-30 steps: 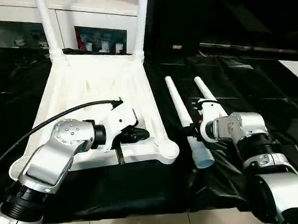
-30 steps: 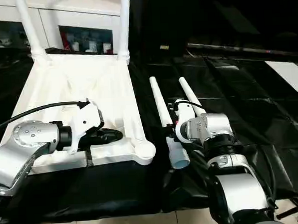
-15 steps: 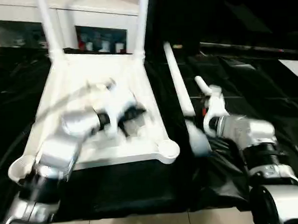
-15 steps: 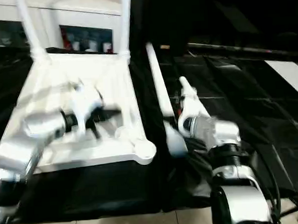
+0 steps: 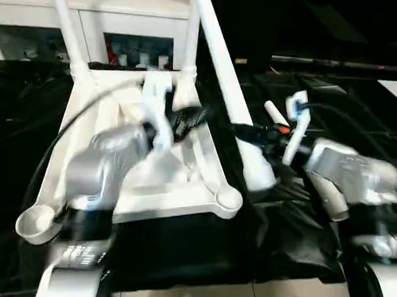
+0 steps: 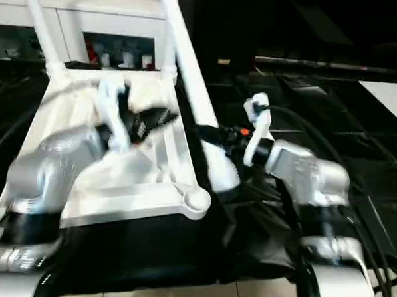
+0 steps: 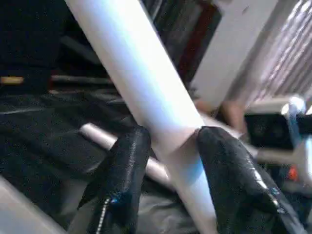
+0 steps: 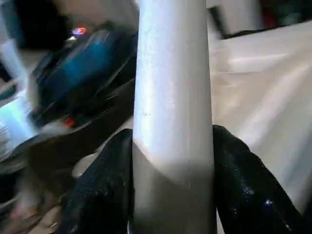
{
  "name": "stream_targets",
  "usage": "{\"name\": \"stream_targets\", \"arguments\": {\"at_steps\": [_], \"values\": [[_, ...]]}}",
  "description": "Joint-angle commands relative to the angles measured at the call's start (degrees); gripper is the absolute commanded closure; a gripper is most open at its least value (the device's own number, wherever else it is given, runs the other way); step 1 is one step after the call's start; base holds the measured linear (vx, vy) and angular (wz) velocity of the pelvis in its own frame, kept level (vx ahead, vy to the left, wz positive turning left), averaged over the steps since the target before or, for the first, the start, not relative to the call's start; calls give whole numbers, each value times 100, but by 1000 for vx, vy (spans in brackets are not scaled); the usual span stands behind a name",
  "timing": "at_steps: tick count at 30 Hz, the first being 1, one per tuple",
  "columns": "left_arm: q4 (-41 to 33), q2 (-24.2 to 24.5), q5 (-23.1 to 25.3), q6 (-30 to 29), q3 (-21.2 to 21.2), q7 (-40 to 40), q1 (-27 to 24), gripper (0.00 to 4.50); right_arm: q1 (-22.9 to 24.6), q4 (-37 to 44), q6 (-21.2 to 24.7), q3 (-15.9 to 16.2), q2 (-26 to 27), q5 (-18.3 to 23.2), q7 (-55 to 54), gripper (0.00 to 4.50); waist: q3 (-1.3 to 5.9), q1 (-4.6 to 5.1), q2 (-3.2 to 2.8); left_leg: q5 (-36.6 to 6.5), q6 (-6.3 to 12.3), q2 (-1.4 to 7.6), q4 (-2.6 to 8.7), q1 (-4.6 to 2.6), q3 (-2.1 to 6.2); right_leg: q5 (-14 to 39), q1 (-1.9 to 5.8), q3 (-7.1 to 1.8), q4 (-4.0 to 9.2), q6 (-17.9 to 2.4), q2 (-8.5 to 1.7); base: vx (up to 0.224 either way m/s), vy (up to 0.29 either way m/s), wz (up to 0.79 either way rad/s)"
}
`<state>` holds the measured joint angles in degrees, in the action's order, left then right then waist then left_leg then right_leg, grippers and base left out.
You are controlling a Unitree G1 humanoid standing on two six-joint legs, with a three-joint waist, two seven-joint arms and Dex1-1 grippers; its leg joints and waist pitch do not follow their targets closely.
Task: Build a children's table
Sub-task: Pick table leg
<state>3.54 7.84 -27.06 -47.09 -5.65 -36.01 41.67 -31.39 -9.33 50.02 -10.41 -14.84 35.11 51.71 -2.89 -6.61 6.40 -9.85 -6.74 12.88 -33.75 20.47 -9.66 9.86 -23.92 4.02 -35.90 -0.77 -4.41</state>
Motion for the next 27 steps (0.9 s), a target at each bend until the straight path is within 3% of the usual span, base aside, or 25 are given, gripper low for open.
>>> {"name": "stream_targets", "arguments": {"at_steps": [1, 5, 9, 11, 17, 21, 27], "values": [[75, -101, -170, -215, -5, 67, 82, 215, 37, 305, 102, 113, -85, 192, 163, 267, 370, -21, -49, -1064, -42, -32, 350, 16, -49, 1883, 342, -182, 519, -547, -269, 0, 0, 0], [80, -183, -264, -289, -15, 74, 97, 174, 92, 425, 126, 210, -66, 236, 187, 267, 370, -19, -47, -1047, -44, -29, 349, 21, -41, 2020, 326, -177, 541, -428, -270, 0, 0, 0], [78, -236, -310, -426, -9, 166, 107, 156, 129, 560, 225, 240, -69, 326, 209, 267, 377, -16, -65, -1027, -55, -14, 361, 13, -33, 1795, 329, -176, 519, -483, -259, 0, 0, 0], [131, -259, -305, -489, -37, 306, 115, 121, 136, 605, 234, 250, -61, 364, 178, 267, 383, -24, -67, -949, -63, -10, 360, 10, -33, 1537, 333, -184, 494, -566, -261, 0, 0, 0], [142, -292, -445, -570, -198, 388, 109, 71, 92, 576, 177, 333, -25, 339, 128, 267, 371, -25, -54, -972, -70, -19, 367, 22, -38, 1619, 348, -183, 508, -554, -270, 0, 0, 0], [110, -279, -555, -690, -255, 388, 106, 70, 69, 519, 130, 431, 1, 263, 87, 267, 372, -22, -66, -998, -74, -13, 372, 16, -33, 1646, 340, -184, 516, -527, -272, 0, 0, 0], [30, -303, -748, -923, -266, 402, 84, 141, 41, 470, 95, 499, 42, 214, 58, 267, 367, -22, -79, -1038, -107, -12, 379, 11, -32, 1624, 340, -184, 515, -556, -273, 0, 0, 0]]}}
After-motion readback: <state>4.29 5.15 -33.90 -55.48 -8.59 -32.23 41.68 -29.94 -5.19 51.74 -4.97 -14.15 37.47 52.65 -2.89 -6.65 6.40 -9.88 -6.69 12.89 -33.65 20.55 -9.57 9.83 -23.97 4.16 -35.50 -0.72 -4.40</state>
